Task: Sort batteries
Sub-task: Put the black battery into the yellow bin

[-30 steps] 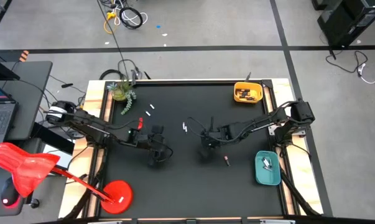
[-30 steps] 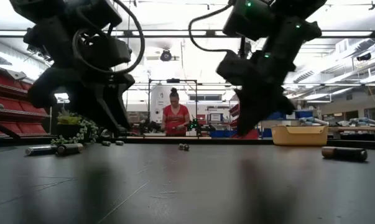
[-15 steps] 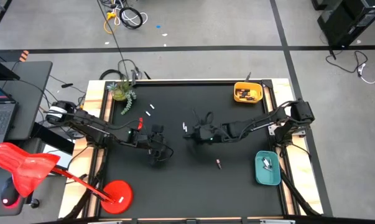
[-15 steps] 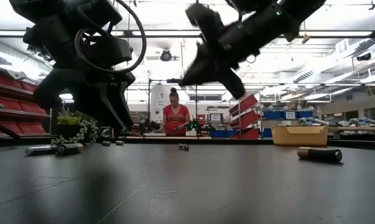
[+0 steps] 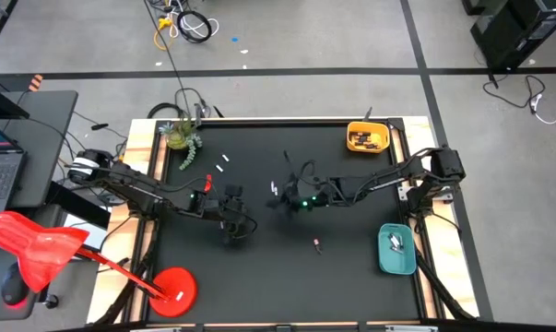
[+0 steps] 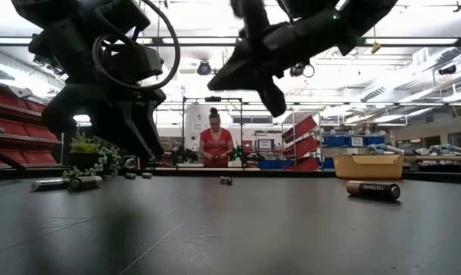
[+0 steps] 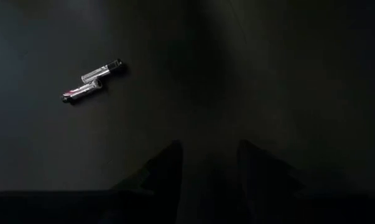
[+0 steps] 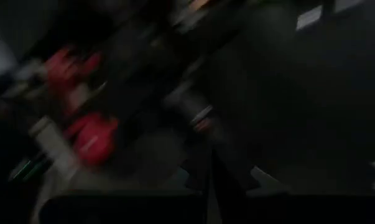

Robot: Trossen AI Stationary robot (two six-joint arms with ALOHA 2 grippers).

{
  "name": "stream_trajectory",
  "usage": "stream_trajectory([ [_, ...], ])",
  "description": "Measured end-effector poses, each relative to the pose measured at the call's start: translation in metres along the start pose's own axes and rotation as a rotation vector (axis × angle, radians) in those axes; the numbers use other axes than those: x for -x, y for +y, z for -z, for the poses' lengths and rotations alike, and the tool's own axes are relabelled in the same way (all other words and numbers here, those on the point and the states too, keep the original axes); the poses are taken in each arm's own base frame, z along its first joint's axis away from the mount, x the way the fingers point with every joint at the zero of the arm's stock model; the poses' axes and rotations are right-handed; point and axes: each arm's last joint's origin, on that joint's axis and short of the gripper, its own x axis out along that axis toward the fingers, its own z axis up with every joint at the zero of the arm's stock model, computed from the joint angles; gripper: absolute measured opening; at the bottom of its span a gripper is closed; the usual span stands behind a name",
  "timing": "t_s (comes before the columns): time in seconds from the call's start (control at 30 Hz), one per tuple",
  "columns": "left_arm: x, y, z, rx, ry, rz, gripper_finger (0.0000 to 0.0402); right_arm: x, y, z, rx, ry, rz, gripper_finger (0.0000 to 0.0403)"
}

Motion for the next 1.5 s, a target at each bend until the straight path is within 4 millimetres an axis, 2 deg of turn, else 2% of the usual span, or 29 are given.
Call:
stream_trajectory([
  [0.07, 0.0, 0.0, 0.0, 0.001, 0.0, 0.0, 0.0158, 0.001, 0.005, 0.006, 0.02, 0.094, -0.083, 0.0028],
  [0.17, 0.0, 0.0, 0.0, 0.012, 0.005, 0.004, 0.0158, 0.004, 0.015, 0.027, 0.008, 0.233, -0.103, 0.0019],
  [0.23, 0.0, -0.001, 0.0, 0.013, 0.004, 0.006, 0.0158, 0.009, 0.025, 0.045, 0.009, 0.319, -0.021, 0.001],
  [0.37, 0.001, -0.003, -0.002, 0.013, -0.02, 0.007, 0.0158, 0.022, 0.05, 0.079, 0.115, 0.401, 0.284, 0.0006],
  [0.43, 0.001, -0.003, -0.004, 0.016, -0.035, 0.005, 0.0158, 0.027, 0.069, 0.088, 0.157, 0.394, 0.314, 0.0011],
  [0.5, 0.001, -0.003, -0.004, 0.017, -0.038, 0.005, 0.0158, 0.03, 0.09, 0.092, 0.179, 0.374, 0.274, 0.0024],
  [0.6, 0.001, -0.003, -0.004, 0.019, -0.042, 0.006, 0.0158, 0.035, 0.1, 0.108, 0.19, 0.432, 0.314, 0.0061],
  [0.7, 0.001, -0.003, -0.004, 0.024, -0.044, 0.007, 0.0158, 0.041, 0.096, 0.123, 0.151, 0.496, 0.435, 0.0113],
  [0.87, 0.001, -0.003, -0.005, 0.042, -0.048, 0.01, 0.0158, 0.058, 0.08, 0.13, 0.029, 0.533, 0.682, 0.02],
  [1.0, 0.001, -0.005, -0.005, 0.035, -0.047, 0.028, 0.0158, 0.065, 0.073, 0.129, 0.0, 0.536, 0.794, 0.0237],
  [1.13, 0.001, -0.005, -0.005, 0.033, -0.047, 0.028, 0.0158, 0.065, 0.065, 0.133, 0.007, 0.543, 0.808, 0.024],
  [1.27, 0.001, -0.005, -0.005, 0.032, -0.046, 0.028, 0.0158, 0.058, 0.05, 0.143, -0.017, 0.535, 0.773, 0.0224],
  [1.5, 0.001, -0.005, -0.003, 0.028, -0.029, 0.031, 0.0158, 0.06, 0.027, 0.158, -0.065, 0.519, 0.806, 0.0196],
])
